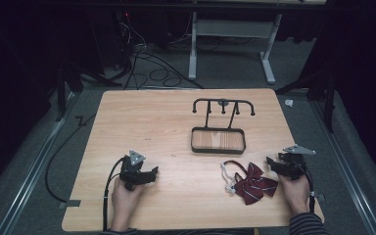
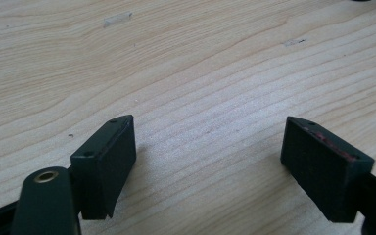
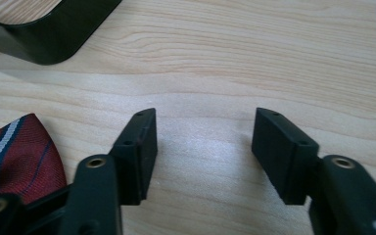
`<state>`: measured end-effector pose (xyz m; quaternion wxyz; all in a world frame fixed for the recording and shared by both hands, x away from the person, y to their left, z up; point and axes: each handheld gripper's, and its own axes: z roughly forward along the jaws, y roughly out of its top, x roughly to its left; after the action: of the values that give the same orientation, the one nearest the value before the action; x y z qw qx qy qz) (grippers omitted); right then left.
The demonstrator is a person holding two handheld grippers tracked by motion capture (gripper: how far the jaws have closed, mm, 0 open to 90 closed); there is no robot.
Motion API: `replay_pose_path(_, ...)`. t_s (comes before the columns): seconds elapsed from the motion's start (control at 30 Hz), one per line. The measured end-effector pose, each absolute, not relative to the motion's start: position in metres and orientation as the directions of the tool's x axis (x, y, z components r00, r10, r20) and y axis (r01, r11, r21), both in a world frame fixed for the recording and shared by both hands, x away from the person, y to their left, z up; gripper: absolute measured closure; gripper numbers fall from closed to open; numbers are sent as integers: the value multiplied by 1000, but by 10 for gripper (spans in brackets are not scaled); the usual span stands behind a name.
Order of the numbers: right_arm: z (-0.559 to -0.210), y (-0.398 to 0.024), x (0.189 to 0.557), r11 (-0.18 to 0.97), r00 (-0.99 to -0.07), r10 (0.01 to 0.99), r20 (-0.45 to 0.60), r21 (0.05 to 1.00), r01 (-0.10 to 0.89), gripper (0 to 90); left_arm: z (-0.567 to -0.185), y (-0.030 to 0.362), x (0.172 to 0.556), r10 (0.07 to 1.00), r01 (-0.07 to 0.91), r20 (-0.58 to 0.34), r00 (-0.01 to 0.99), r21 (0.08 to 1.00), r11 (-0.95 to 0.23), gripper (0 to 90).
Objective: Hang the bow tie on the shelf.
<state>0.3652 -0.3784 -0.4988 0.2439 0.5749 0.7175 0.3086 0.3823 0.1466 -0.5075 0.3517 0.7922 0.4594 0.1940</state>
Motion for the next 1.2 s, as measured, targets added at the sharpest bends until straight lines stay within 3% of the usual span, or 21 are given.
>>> replay_pose_path(0.43,-487,-375,352,149,-270,962,47,738,658,578,-507,147,382,864,592,-16,502,735,-330,212)
replay_pose_path(0.83,-471,-354,332,209,-393,917,70,755,622,653,-507,147,382,865,592,-16,502,735,-330,212)
replay_pose_path(1.2,-462,-327,337,282,-486,871,64,746,603,693,-507,147,382,864,591,-16,502,736,-330,212)
